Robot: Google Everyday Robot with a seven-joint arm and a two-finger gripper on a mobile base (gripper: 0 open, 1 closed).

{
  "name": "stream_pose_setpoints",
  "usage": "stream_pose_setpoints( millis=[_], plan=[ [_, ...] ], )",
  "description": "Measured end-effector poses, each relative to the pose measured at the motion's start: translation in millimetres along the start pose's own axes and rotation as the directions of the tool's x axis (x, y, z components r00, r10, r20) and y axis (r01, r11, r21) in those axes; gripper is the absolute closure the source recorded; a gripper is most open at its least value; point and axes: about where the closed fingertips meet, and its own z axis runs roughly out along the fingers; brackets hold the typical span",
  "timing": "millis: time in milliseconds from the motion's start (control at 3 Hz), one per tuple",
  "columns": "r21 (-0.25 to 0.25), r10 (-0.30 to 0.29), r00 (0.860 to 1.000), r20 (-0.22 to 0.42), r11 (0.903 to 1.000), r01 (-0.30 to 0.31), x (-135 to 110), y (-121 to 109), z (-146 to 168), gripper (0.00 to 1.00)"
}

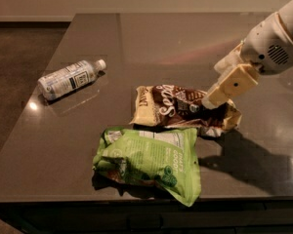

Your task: Move brown chip bag near green rice chip bag

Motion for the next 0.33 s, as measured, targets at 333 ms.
stream_pose_setpoints(
  millis=[333],
  plan=[
    [0.0,-0.001,1.0,0.0,1.0,0.001,-0.4,0.2,0.2,0.0]
  ],
)
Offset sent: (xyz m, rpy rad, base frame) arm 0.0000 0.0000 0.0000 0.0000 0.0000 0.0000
